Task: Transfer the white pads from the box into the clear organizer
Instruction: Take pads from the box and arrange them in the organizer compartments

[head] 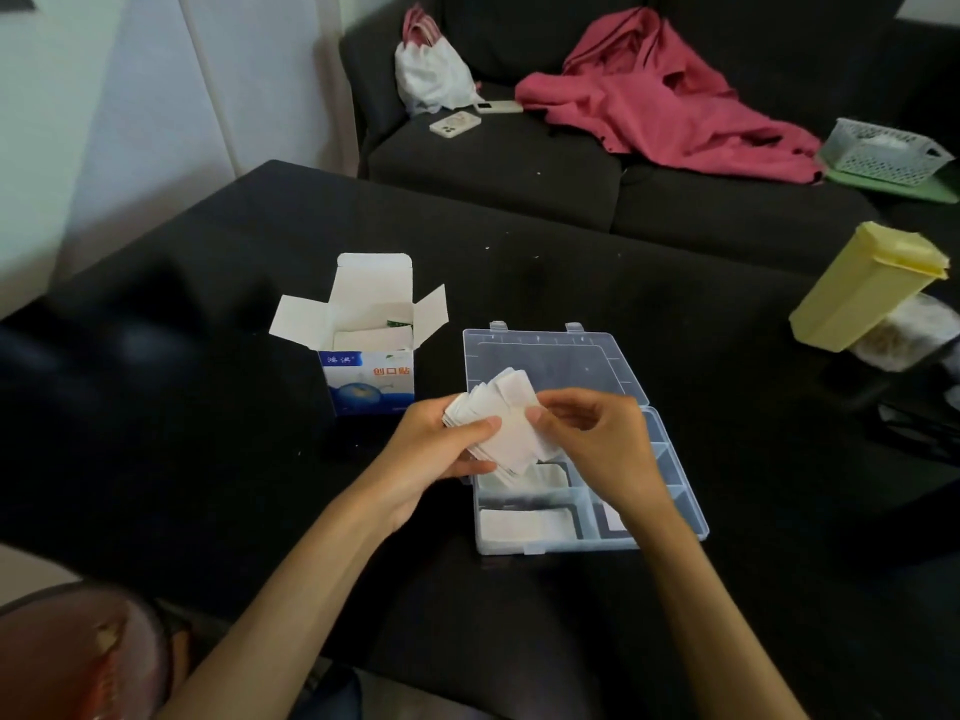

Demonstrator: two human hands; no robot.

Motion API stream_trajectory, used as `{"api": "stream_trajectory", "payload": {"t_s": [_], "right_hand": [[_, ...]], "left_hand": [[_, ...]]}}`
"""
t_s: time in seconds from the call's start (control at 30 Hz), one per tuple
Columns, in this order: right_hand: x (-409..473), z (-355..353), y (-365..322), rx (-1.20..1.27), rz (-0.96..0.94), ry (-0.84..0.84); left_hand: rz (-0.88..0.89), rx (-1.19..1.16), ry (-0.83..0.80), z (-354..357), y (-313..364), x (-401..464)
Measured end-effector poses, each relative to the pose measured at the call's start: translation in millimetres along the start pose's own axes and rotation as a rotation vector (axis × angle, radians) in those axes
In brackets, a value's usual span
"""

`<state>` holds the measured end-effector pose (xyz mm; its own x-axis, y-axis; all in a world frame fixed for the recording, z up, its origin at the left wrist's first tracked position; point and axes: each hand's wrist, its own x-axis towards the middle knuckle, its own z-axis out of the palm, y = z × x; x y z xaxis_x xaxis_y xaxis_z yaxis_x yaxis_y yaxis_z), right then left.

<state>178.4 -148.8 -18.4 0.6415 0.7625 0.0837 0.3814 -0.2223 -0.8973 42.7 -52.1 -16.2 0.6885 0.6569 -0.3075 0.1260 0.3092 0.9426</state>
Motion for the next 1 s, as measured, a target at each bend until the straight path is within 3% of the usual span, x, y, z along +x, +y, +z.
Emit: {"api": "stream_trajectory", "payload": {"t_s": [0.13, 0.23, 0.5, 0.67, 1.0], "right_hand": [[2, 3, 0, 0.13, 0.013, 0.078], [9, -10, 0, 0.232, 0.085, 0.136], [43, -26, -6, -0.445, -0.13, -0.355], [48, -5, -1, -0.567, -0.219, -0.516], [61, -8, -4, -0.59, -0.142, -0.575]], "left_hand": [[-0.002, 0.031, 0.053, -6, 5, 0], [0.045, 0.031, 0.18, -15, 12, 0], [0.211, 0.068, 0.277, -33, 21, -5], [0.163, 0.008, 0.278, -34, 24, -5], [0.107, -0.009, 0.283, -37, 27, -2]]}}
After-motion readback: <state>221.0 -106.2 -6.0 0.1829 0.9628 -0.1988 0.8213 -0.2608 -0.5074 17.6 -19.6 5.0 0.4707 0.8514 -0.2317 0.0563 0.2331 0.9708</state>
